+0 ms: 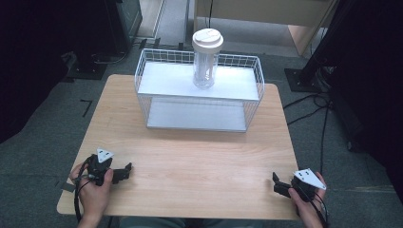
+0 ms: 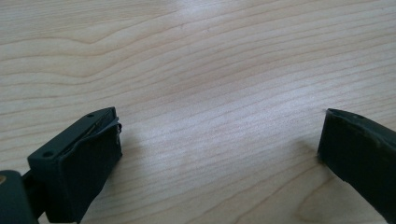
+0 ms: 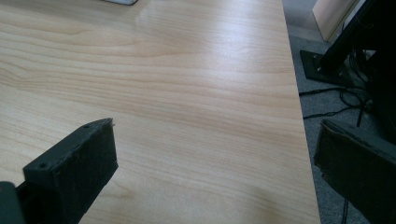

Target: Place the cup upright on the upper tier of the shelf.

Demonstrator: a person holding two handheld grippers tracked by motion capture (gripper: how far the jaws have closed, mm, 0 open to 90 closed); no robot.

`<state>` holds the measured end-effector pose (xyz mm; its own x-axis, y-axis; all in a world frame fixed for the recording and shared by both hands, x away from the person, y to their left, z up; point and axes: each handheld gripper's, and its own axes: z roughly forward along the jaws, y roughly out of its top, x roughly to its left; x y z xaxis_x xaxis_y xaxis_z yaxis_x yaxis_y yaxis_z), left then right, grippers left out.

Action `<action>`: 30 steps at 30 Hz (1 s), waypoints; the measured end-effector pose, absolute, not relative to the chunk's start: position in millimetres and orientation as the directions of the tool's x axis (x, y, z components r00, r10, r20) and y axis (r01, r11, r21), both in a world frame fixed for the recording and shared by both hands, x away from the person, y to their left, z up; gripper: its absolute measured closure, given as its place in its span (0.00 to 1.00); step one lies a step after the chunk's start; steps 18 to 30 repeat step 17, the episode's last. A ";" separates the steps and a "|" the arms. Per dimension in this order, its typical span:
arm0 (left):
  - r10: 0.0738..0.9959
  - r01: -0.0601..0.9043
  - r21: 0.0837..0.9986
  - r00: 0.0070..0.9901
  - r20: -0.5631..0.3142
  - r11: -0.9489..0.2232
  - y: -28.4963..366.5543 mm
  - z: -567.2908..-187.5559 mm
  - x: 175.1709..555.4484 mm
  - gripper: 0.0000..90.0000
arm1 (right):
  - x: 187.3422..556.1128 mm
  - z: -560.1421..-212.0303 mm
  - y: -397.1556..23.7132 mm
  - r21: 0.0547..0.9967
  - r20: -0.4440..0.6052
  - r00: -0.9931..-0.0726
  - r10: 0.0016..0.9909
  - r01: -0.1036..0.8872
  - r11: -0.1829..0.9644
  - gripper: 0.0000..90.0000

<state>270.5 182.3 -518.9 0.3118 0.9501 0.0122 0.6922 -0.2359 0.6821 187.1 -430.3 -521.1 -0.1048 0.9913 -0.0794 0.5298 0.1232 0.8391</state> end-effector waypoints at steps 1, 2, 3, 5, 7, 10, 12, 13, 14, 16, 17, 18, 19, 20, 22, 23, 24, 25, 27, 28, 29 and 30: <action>0.950 0.692 0.682 0.311 0.012 -0.235 181.1 -519.0 271.4 0.00 | 188.4 -521.9 -428.9 0.818 -0.094 -0.112 0.989 0.558 0.141 0.00; 0.950 0.692 0.682 0.311 0.012 -0.235 181.1 -519.0 271.4 0.00 | 188.4 -521.9 -428.9 0.818 -0.094 -0.112 0.989 0.558 0.141 0.00; 0.950 0.693 0.681 0.313 0.011 -0.237 180.8 -518.8 271.7 0.00 | 189.2 -522.6 -428.1 0.807 -0.100 -0.119 0.988 0.572 0.151 0.00; 0.949 0.693 0.681 0.315 0.012 -0.238 180.8 -518.8 271.8 0.00 | 191.6 -524.2 -426.5 0.771 -0.111 -0.136 0.985 0.614 0.172 0.00; 0.949 0.692 0.681 0.316 0.011 -0.238 180.8 -518.8 271.9 0.00 | 193.3 -525.2 -426.2 0.747 -0.106 -0.146 0.984 0.641 0.176 0.00; 0.949 0.692 0.682 0.314 0.010 -0.236 180.1 -518.9 272.6 0.00 | 197.4 -525.9 -429.6 0.719 -0.020 -0.211 0.977 0.676 0.161 0.00; 0.949 0.692 0.682 0.315 0.012 -0.238 180.1 -518.8 272.7 0.00 | 198.8 -526.5 -431.9 0.708 0.026 -0.222 0.975 0.693 0.139 0.00; 0.949 0.692 0.682 0.315 0.012 -0.238 180.1 -518.8 272.7 0.00 | 198.9 -526.5 -432.0 0.708 0.024 -0.223 0.975 0.692 0.140 0.00; 0.949 0.692 0.682 0.315 0.011 -0.237 180.1 -518.9 272.7 0.00 | 198.8 -526.6 -431.8 0.708 0.023 -0.225 0.974 0.692 0.143 0.00; 0.949 0.692 0.682 0.314 0.011 -0.237 180.1 -518.9 272.8 0.00 | 198.8 -526.5 -431.8 0.708 0.023 -0.225 0.974 0.692 0.143 0.00; 0.949 0.692 0.682 0.314 0.011 -0.237 180.1 -518.9 272.7 0.00 | 198.8 -526.5 -431.9 0.708 0.024 -0.225 0.974 0.692 0.143 0.00; 0.949 0.692 0.682 0.314 0.011 -0.237 180.1 -518.9 272.7 0.00 | 198.8 -526.5 -431.9 0.708 0.024 -0.225 0.974 0.692 0.143 0.00; 0.949 0.692 0.682 0.314 0.011 -0.237 180.1 -518.9 272.7 0.00 | 198.8 -526.5 -431.9 0.708 0.024 -0.225 0.974 0.692 0.143 0.00; 0.949 0.692 0.682 0.314 0.011 -0.237 180.1 -518.9 272.7 0.00 | 198.8 -526.5 -431.9 0.708 0.024 -0.225 0.974 0.692 0.143 0.00; 0.949 0.692 0.682 0.314 0.011 -0.237 180.1 -518.9 272.7 0.00 | 198.8 -526.5 -431.9 0.708 0.024 -0.225 0.974 0.692 0.143 0.00; 0.949 0.692 0.682 0.314 0.011 -0.237 180.1 -518.9 272.7 0.00 | 198.8 -526.5 -431.9 0.708 0.024 -0.225 0.974 0.692 0.143 0.00; 0.949 0.692 0.682 0.314 0.011 -0.237 180.1 -518.9 272.7 0.00 | 198.8 -526.5 -431.9 0.708 0.024 -0.225 0.974 0.692 0.143 0.00; 0.949 0.692 0.682 0.314 0.011 -0.237 180.1 -518.9 272.7 0.00 | 198.8 -526.5 -431.9 0.708 0.024 -0.225 0.974 0.692 0.143 0.00; 0.949 0.692 0.682 0.314 0.011 -0.237 180.1 -518.9 272.7 0.00 | 198.8 -526.5 -431.9 0.708 0.024 -0.225 0.974 0.692 0.143 0.00; 0.949 0.692 0.682 0.314 0.011 -0.237 180.1 -518.9 272.7 0.00 | 198.8 -526.5 -431.9 0.708 0.024 -0.225 0.974 0.692 0.143 0.00; 0.949 0.692 0.682 0.314 0.011 -0.237 180.1 -518.9 272.7 0.00 | 198.8 -526.5 -431.9 0.708 0.024 -0.225 0.974 0.692 0.143 0.00; 0.949 0.692 0.682 0.314 0.011 -0.237 180.1 -518.9 272.7 0.00 | 198.8 -526.5 -431.9 0.708 0.024 -0.225 0.974 0.692 0.143 0.00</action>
